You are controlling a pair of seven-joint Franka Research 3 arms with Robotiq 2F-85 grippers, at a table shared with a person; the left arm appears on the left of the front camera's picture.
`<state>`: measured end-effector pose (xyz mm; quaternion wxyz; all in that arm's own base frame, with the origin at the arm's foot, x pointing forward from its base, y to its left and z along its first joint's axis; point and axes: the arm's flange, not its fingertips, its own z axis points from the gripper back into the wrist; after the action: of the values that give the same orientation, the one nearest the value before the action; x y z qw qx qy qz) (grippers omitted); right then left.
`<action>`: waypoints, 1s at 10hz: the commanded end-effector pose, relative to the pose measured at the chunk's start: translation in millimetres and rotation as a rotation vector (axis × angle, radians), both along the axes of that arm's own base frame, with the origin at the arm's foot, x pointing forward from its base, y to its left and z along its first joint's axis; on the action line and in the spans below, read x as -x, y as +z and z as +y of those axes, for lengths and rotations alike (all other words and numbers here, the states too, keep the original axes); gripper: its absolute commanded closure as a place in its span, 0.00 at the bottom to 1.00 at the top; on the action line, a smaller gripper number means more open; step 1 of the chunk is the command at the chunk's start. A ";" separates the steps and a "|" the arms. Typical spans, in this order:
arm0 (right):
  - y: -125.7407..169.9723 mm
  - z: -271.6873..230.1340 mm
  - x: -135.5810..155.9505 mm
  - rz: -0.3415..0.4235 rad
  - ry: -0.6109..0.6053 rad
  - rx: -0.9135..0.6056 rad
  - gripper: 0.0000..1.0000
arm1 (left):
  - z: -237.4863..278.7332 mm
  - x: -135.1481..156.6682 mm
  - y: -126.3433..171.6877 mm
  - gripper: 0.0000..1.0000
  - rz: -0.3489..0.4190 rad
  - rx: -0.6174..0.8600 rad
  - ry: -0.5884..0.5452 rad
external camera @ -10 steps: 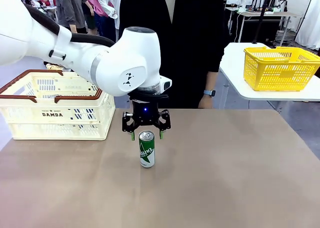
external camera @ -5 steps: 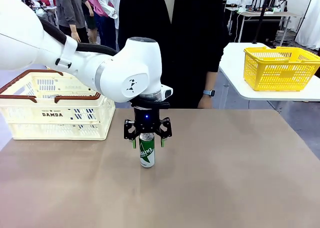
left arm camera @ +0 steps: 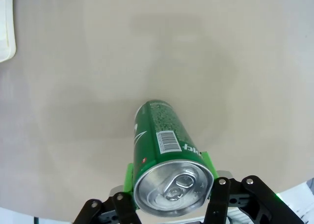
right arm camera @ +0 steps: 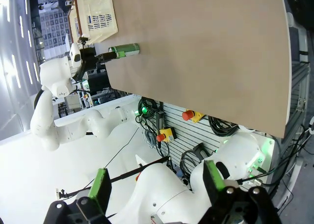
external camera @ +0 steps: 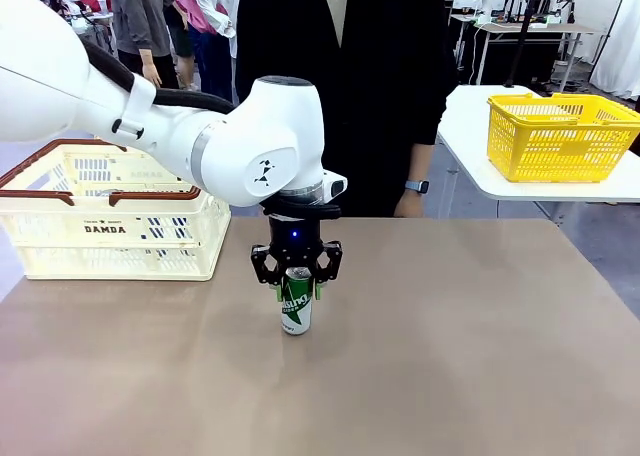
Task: Place the drinks into the Shopping basket.
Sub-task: Pick up one drink and place it into the Shopping basket.
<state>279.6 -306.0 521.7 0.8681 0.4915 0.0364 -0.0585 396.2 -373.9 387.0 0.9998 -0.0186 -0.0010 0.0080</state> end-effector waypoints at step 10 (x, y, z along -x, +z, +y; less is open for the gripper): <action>2.7 0.9 1.8 0.008 0.001 0.003 0.00 | 113.1 -33.0 223.7 1.00 -0.301 0.071 0.000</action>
<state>279.6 -306.1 521.5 0.8680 0.4916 0.0365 -0.0587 414.8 -288.1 568.3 0.9904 -0.0398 -0.1314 0.0156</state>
